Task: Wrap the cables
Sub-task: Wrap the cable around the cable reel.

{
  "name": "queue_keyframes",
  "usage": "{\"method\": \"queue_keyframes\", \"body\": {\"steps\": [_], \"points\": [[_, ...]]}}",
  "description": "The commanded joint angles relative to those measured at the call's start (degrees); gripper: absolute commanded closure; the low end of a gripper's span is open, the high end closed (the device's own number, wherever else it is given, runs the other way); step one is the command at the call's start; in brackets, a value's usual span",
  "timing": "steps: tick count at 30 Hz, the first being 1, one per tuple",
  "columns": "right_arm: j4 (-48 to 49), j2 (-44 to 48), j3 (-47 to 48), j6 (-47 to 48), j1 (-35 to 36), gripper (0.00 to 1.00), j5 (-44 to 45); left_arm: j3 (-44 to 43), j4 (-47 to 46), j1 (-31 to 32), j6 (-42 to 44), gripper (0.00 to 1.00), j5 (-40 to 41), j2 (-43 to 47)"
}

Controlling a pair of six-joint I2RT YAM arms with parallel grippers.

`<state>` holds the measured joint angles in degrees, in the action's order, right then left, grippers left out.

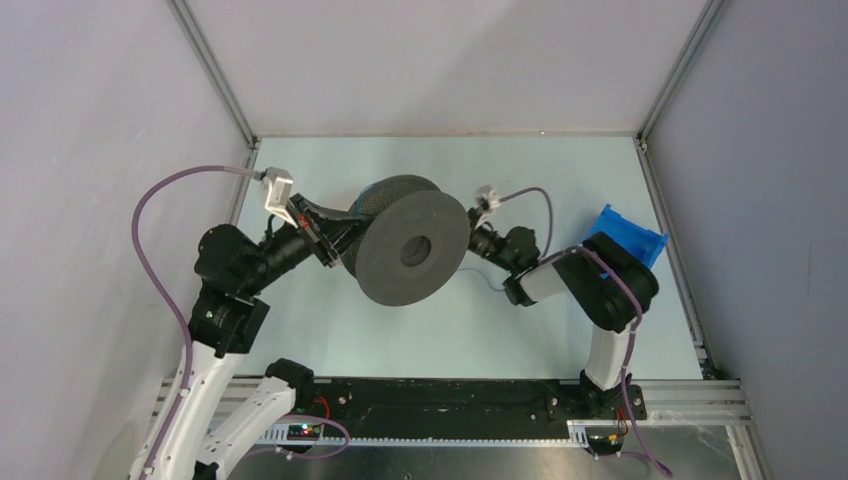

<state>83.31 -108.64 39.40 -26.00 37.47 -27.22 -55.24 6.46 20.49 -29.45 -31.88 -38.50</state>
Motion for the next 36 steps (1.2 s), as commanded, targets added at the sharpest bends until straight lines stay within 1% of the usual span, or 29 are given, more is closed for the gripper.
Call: {"method": "queue_keyframes", "body": {"steps": [1,5,9,11,14,17,20,23,25,27,31,34,36], "points": [[3.08,7.71,-2.98,-4.46,-5.20,1.00,2.71,-0.42,4.82,-0.13,6.92,1.00,2.65,2.85],[2.60,11.91,-6.01,-3.11,-8.68,1.00,2.08,-0.24,7.79,-0.31,10.57,1.00,5.00,2.94],[1.26,15.83,-7.69,-3.09,-13.79,1.00,1.80,-0.12,10.11,-0.70,13.86,1.00,9.04,2.58],[-0.77,18.03,-8.01,-2.60,-15.97,1.00,2.09,-0.52,11.43,-1.00,14.84,1.00,10.47,2.26],[-5.72,21.07,-8.02,0.50,-17.86,1.00,2.60,-1.04,12.96,-1.49,15.54,1.00,12.92,1.75],[-9.98,22.94,-8.02,1.49,-19.18,1.00,3.82,-1.39,13.01,-3.13,14.22,1.00,13.55,1.45],[-12.97,22.03,-8.02,1.90,-19.27,1.00,2.31,-2.79,12.68,-6.52,11.70,1.00,9.50,0.02],[-12.81,20.47,-8.29,1.76,-19.20,1.00,-1.48,-5.15,12.31,-8.01,10.23,1.00,7.35,-1.08],[-12.03,19.97,-9.16,1.12,-19.19,1.00,-0.37,-6.22,12.20,-9.30,9.36,1.00,6.62,-1.60],[-11.58,19.65,-9.98,1.01,-19.19,1.00,0.49,-7.13,11.86,-12.25,7.74,1.00,5.25,-2.11],[-11.58,18.55,-10.13,2.45,-18.67,1.00,-1.89,-8.21,9.91,-16.07,3.75,1.00,2.23,-2.55],[-12.09,18.33,-10.28,4.77,-16.51,1.00,-2.92,-8.94,8.56,-17.22,1.28,1.00,3.81,-2.20],[-13.18,18.75,-10.30,9.11,-13.83,1.00,-2.29,-8.93,7.69,-17.88,-0.82,1.00,6.85,-1.85]]}}
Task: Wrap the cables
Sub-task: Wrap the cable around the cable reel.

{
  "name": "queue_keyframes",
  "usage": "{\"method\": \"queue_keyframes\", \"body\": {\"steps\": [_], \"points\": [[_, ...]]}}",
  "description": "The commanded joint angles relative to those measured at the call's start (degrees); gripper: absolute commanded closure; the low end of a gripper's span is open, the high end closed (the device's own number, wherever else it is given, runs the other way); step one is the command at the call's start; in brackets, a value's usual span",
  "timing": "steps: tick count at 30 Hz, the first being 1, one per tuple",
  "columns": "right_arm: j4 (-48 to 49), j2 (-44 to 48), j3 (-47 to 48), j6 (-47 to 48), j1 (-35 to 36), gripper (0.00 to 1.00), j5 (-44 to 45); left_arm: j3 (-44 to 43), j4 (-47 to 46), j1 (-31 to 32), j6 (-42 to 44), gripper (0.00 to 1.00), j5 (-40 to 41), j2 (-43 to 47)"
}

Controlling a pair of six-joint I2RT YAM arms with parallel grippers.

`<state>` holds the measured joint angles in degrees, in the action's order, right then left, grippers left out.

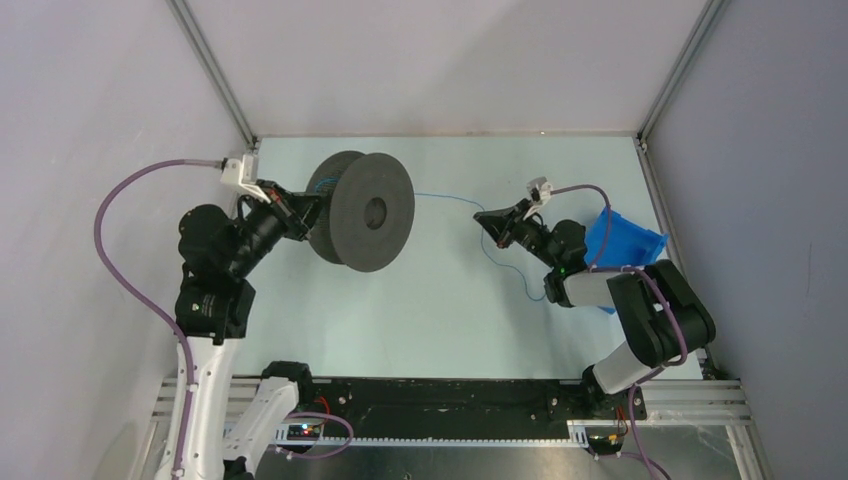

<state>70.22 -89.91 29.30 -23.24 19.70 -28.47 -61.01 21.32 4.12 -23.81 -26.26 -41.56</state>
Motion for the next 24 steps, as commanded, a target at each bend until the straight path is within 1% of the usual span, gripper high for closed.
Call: {"method": "queue_keyframes", "body": {"steps": [1,2,4,7,9,13,14,15,16,17,18,21,24], "points": [[-1.09,0.19,-0.21,9.40,4.95,1.00,-0.66,-3.02,-8.03,-1.93,-7.28,1.00,3.50,1.33],[-1.55,0.68,-0.16,10.96,7.27,1.00,0.29,-2.59,-8.65,-2.10,-9.10,1.00,4.60,1.36],[-3.08,1.73,-0.14,15.05,10.92,1.00,1.88,-1.62,-10.23,-2.32,-12.12,1.00,10.95,1.79],[-8.27,4.84,0.23,21.90,16.75,1.00,6.32,0.51,-14.00,-2.35,-14.25,1.00,15.94,2.15],[-12.97,6.63,1.23,27.78,23.33,1.00,11.95,1.94,-15.26,-2.29,-13.86,1.00,18.27,1.67],[-20.13,7.91,5.11,32.26,31.68,1.00,17.61,5.25,-15.36,-2.15,-9.74,1.00,23.66,0.66],[-22.43,7.82,5.93,33.50,33.01,1.00,18.64,5.93,-15.35,-1.85,-9.27,1.00,26.33,0.84],[-23.69,7.60,7.92,34.48,35.95,1.00,20.69,6.90,-15.41,-1.67,-8.06,1.00,27.70,0.90],[-26.92,7.31,9.04,36.67,37.43,1.00,21.51,7.33,-15.36,-0.65,-7.06,1.00,29.72,1.03],[-28.75,6.73,11.55,37.95,40.28,1.00,23.12,7.87,-15.35,0.21,-3.86,1.00,30.89,1.03],[-31.94,6.31,14.00,40.19,42.58,1.00,23.86,8.07,-15.22,2.54,-1.93,1.00,34.03,1.00],[-38.57,6.46,18.41,43.65,46.28,1.00,25.70,9.05,-14.61,8.65,8.59,1.00,43.42,0.46],[-42.89,7.56,23.25,44.74,48.53,1.00,26.57,10.10,-13.44,14.79,14.18,1.00,48.00,-0.33]]}}
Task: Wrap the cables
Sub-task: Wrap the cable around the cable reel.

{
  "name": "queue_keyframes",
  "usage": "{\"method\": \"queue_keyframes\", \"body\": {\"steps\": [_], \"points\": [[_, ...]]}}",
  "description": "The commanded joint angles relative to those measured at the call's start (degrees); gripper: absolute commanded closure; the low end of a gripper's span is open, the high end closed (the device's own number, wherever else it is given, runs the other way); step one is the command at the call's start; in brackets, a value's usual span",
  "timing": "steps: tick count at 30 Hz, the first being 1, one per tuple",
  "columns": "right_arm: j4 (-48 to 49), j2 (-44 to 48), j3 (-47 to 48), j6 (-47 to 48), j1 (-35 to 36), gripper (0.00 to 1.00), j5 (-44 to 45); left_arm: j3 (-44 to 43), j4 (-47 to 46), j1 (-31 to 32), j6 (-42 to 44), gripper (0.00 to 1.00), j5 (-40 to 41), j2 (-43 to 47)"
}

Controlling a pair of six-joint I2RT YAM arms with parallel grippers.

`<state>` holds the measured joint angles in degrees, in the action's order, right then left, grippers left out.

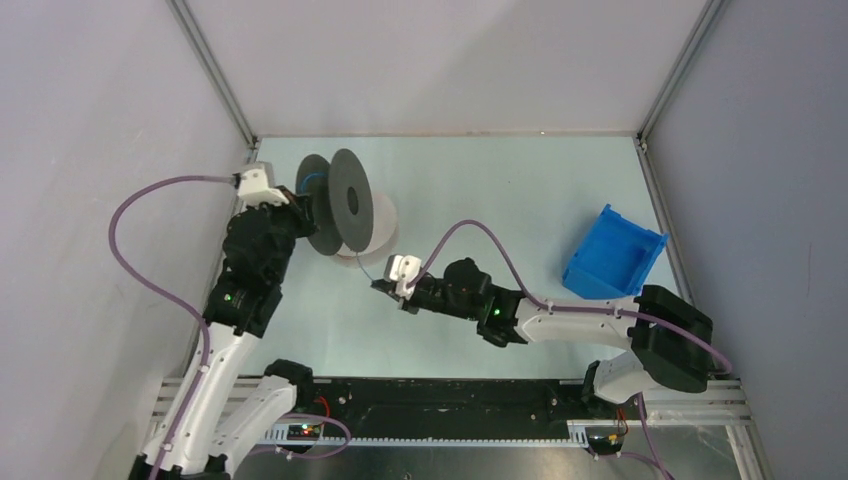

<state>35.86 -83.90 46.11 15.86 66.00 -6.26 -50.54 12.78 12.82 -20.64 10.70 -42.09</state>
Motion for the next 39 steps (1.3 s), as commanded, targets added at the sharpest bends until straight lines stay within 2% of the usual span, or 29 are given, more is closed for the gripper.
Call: {"method": "queue_keyframes", "body": {"steps": [1,10,20,26,31,36,39], "points": [[-10.26,1.86,7.28,5.89,2.49,1.00,4.43,0.02,-4.48,6.96,12.79,1.00,12.31,-0.29],[-11.60,4.54,10.31,8.08,2.66,1.00,6.25,1.35,-1.19,15.84,21.15,1.00,17.17,-1.40],[-8.07,8.31,12.92,9.81,1.85,1.00,5.62,-0.67,2.17,20.22,21.17,1.00,15.90,-4.27],[-9.86,8.87,15.15,10.31,-1.70,1.00,5.41,-0.78,2.36,22.56,26.46,1.00,7.42,-3.22],[-12.89,9.55,15.27,9.35,-5.57,1.00,5.43,-0.65,4.04,23.06,30.67,1.00,-5.32,-1.29],[-18.72,10.84,15.22,9.03,-8.95,1.00,5.33,-3.59,12.38,23.13,33.68,1.00,-16.78,-2.18],[-21.69,12.16,14.93,9.20,-10.96,1.00,4.92,-6.74,17.99,23.08,33.30,1.00,-19.23,-3.39]]}}
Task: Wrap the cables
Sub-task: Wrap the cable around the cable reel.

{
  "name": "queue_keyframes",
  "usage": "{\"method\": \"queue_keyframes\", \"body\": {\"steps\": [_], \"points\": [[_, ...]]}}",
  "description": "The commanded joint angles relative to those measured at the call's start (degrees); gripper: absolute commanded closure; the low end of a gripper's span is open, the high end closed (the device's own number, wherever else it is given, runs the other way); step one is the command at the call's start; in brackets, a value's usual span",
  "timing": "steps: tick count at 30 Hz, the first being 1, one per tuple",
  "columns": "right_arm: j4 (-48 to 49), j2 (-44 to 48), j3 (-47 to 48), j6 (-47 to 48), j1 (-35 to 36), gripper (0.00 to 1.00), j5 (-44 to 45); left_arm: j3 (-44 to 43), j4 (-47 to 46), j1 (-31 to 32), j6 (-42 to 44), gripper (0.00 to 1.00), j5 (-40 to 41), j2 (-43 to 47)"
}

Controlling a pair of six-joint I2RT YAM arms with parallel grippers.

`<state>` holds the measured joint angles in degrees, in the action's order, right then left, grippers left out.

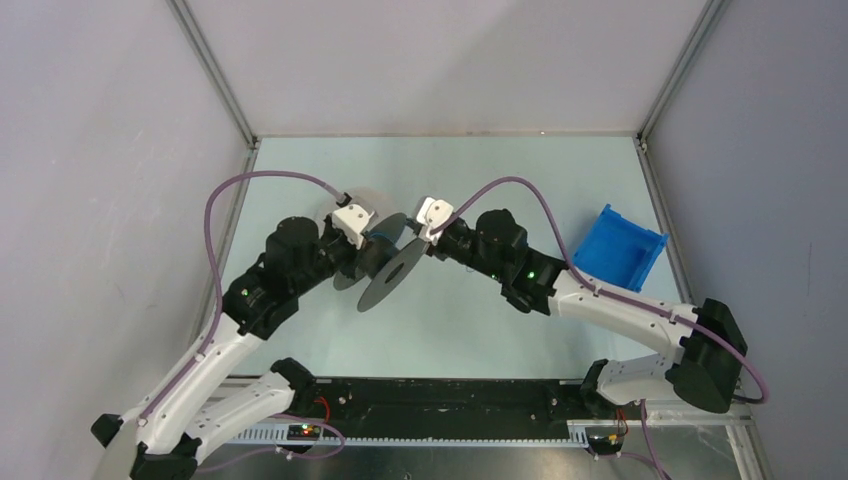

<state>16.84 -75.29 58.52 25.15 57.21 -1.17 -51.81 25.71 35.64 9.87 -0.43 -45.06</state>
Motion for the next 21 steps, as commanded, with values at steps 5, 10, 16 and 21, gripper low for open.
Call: {"method": "queue_keyframes", "body": {"steps": [5,10,16,21], "points": [[-4.17,5.54,0.52,-3.31,-7.36,1.00,-5.21,-7.40,7.17,0.22,1.34,1.00,-14.71,0.34],[-4.09,6.23,-3.02,-7.41,-12.78,0.98,-12.93,-9.75,7.83,-0.28,-1.93,1.00,-19.70,0.53],[5.05,7.45,-11.76,-14.12,-17.06,0.96,-21.81,-15.72,7.60,-3.00,-10.15,1.00,-23.87,-0.80],[10.32,8.44,-15.62,-18.79,-20.02,0.95,-28.37,-17.97,6.13,-4.65,-15.60,1.00,-25.08,-1.98]]}}
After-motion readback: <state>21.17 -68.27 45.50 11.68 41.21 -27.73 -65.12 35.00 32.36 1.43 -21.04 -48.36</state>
